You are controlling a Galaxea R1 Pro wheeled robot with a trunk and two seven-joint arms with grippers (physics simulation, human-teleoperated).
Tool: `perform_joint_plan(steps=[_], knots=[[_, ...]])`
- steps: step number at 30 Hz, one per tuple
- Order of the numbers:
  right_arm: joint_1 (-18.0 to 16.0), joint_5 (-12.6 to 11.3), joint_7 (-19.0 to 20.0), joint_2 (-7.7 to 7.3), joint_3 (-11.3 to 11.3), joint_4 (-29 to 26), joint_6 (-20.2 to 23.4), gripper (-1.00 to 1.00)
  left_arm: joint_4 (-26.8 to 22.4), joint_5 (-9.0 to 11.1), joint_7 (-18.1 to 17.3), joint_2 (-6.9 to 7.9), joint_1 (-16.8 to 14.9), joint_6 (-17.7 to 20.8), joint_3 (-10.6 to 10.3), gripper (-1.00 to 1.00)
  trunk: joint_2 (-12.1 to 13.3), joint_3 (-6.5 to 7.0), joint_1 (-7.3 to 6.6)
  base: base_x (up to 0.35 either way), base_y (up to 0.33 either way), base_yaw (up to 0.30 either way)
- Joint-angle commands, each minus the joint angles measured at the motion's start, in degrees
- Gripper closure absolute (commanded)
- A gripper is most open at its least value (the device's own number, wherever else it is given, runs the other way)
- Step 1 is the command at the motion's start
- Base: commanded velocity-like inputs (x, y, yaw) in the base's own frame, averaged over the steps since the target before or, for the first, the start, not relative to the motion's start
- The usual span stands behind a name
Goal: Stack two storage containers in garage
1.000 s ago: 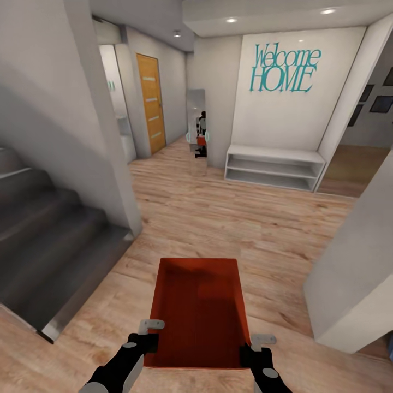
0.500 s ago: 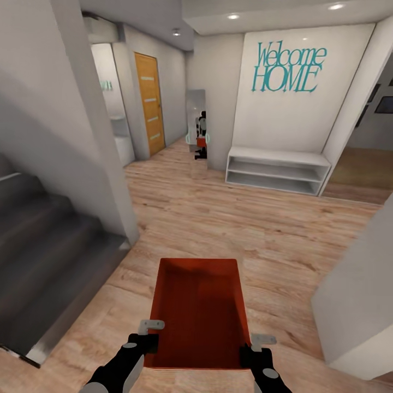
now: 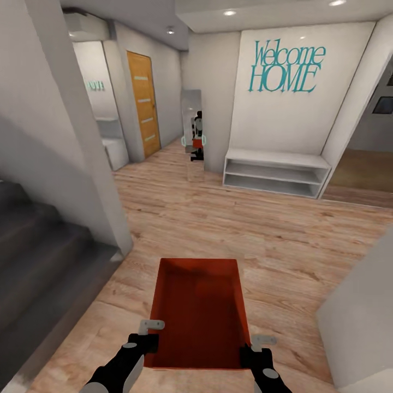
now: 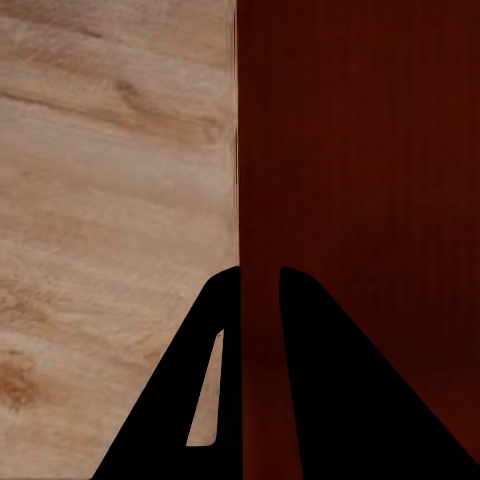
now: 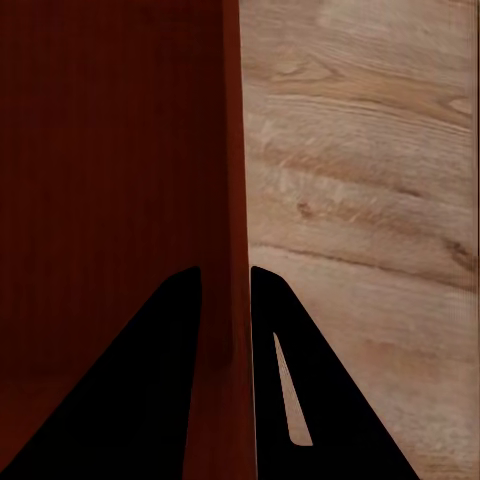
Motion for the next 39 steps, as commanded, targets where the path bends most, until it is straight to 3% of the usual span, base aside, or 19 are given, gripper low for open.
perform_joint_plan(steps=[1, 33, 39], knots=[[0.0, 0.2, -1.0, 0.10, -0.3, 0.2, 0.9, 1.00, -0.3, 0.0, -1.7, -0.50, 0.0, 0.3, -0.6, 1.00, -0.1, -0.07, 0.05, 0.336, 0.000, -0.162], [0.0, 0.2, -1.0, 0.09, -0.2, 0.2, 0.9, 1.00, -0.3, 0.0, -1.7, -0.50, 0.0, 0.3, -0.6, 1.00, -0.1, -0.07, 0.05, 0.336, 0.000, -0.014], [0.0, 0.2, -1.0, 0.02, -0.2, 0.2, 0.9, 1.00, -0.3, 0.0, -1.7, -0.50, 0.0, 0.3, -0.6, 1.00, -0.1, -0.07, 0.05, 0.147, 0.000, 0.000]])
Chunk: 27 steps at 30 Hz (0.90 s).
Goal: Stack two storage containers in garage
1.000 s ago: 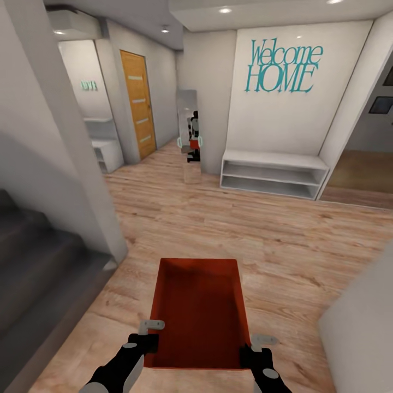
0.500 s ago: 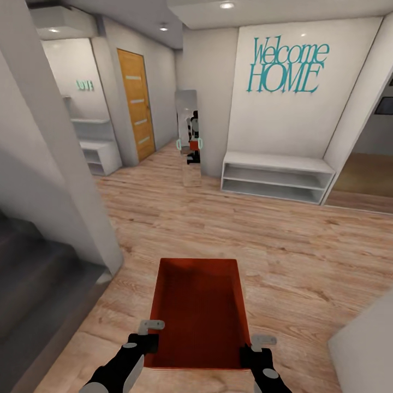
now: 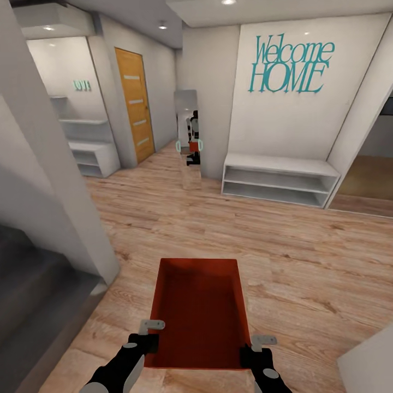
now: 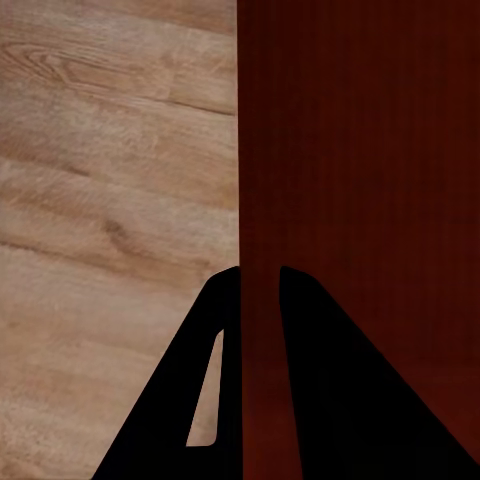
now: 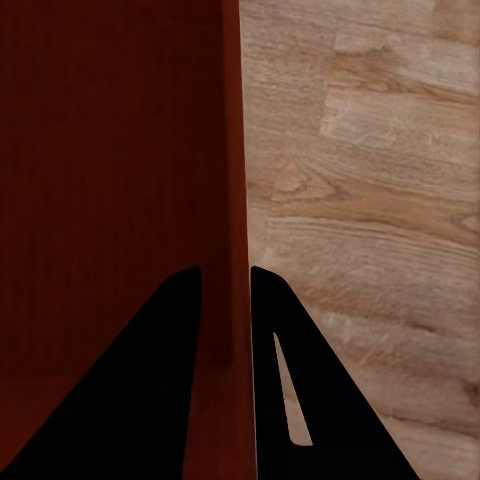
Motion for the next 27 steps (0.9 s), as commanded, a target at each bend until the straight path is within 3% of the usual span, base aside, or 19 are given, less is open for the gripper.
perform_joint_plan(steps=[1, 27], knots=[[0.0, 0.2, -1.1, 0.10, -0.2, 0.2, 0.9, 1.00, -0.3, 0.0, -1.8, -0.43, -0.1, 0.3, -0.6, 1.00, -0.1, -0.08, 0.02, 0.024, 0.000, 0.000], [0.0, 0.2, -1.1, 0.16, -0.2, 0.2, 0.9, 1.00, -0.3, 0.0, -1.8, -0.43, -0.1, 0.3, -0.6, 1.00, -0.1, -0.08, 0.02, 0.002, 0.000, 0.000]])
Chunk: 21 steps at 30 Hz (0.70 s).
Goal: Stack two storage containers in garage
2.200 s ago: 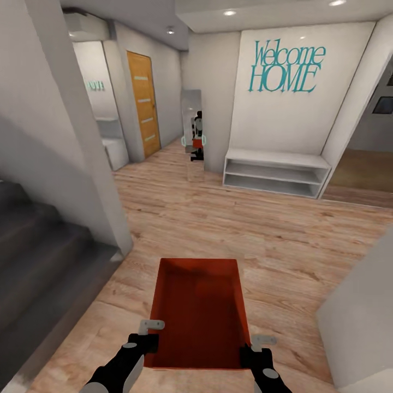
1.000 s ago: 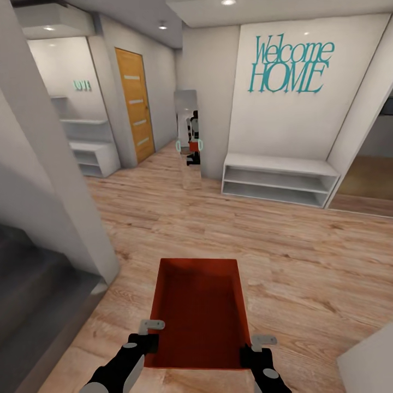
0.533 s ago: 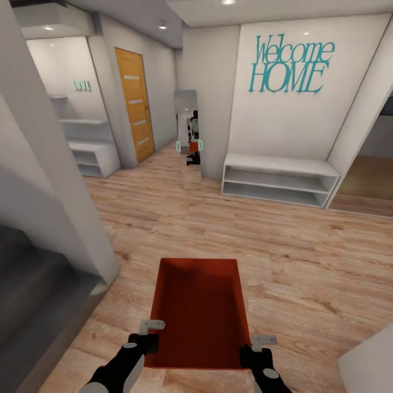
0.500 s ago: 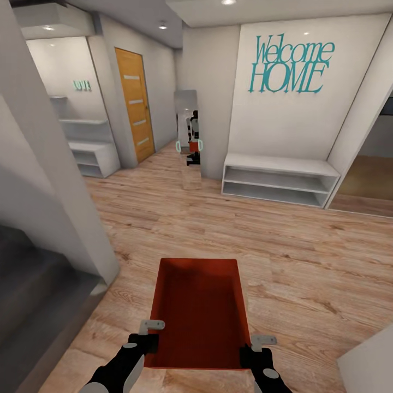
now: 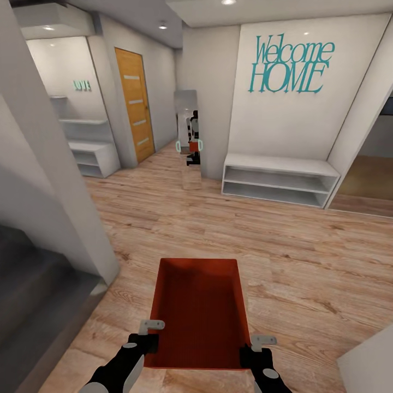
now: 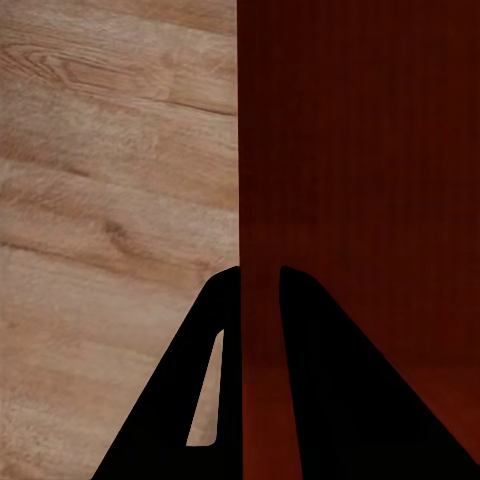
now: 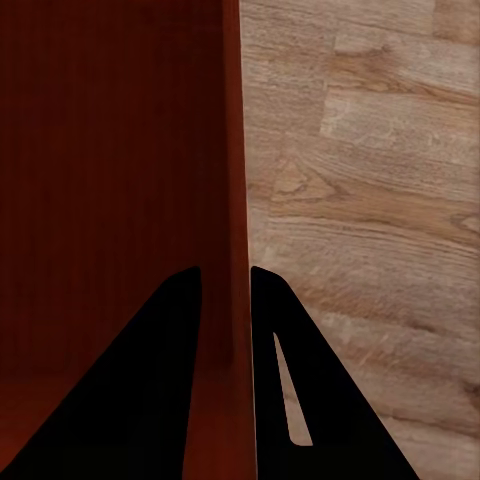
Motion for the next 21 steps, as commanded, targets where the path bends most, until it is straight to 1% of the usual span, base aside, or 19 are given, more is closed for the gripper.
perform_joint_plan(steps=[1, 8, 16, 21], knots=[[0.0, 0.2, -1.0, 0.09, -0.2, 0.2, 1.0, 1.00, -0.3, 0.0, -1.7, -0.51, -0.1, 0.3, -0.6, 1.00, -0.1, -0.08, 0.02, 0.000, 0.000, 0.000], [0.0, 0.2, -1.0, 0.09, -0.2, 0.2, 1.0, 1.00, -0.3, 0.0, -1.7, -0.51, -0.1, 0.3, -0.6, 1.00, -0.1, -0.08, 0.02, 0.026, 0.000, 0.000], [0.0, 0.2, -1.0, 0.09, -0.2, 0.2, 1.0, 1.00, -0.3, 0.0, -1.7, -0.51, -0.1, 0.3, -0.6, 1.00, -0.1, -0.08, 0.02, 0.269, 0.000, 0.000], [0.0, 0.2, -1.0, 0.09, -0.2, 0.2, 1.0, 1.00, -0.3, 0.0, -1.7, -0.51, -0.1, 0.3, -0.6, 1.00, -0.1, -0.08, 0.02, 0.103, 0.000, 0.000]])
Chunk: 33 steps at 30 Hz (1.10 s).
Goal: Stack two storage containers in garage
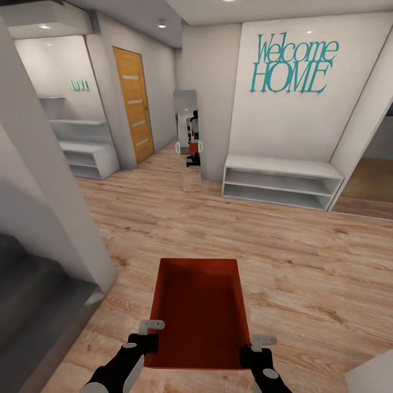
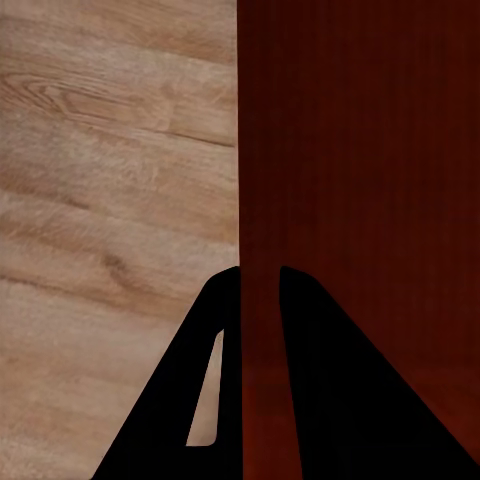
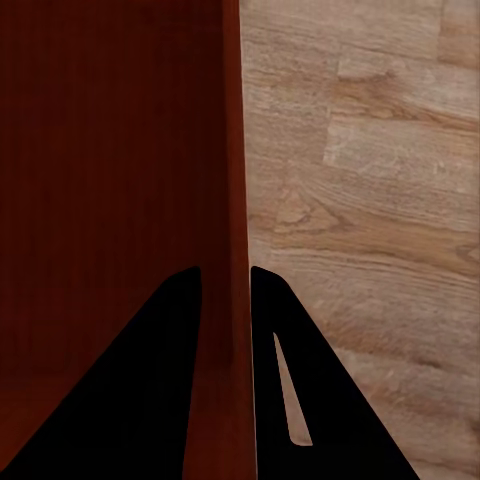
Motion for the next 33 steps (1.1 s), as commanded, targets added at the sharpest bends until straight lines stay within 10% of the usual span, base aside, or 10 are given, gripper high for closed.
perform_joint_plan(steps=[1, 33], knots=[[0.0, 0.2, -1.0, 0.09, -0.2, 0.2, 1.0, 1.00, -0.3, 0.0, -1.7, -0.51, -0.1, 0.3, -0.6, 1.00, -0.1, -0.08, 0.02, 0.018, 0.000, 0.000], [0.0, 0.2, -1.0, 0.09, -0.2, 0.2, 1.0, 1.00, -0.3, 0.0, -1.7, -0.51, -0.1, 0.4, -0.6, 1.00, -0.1, -0.08, 0.02, 0.137, 0.000, 0.000]])
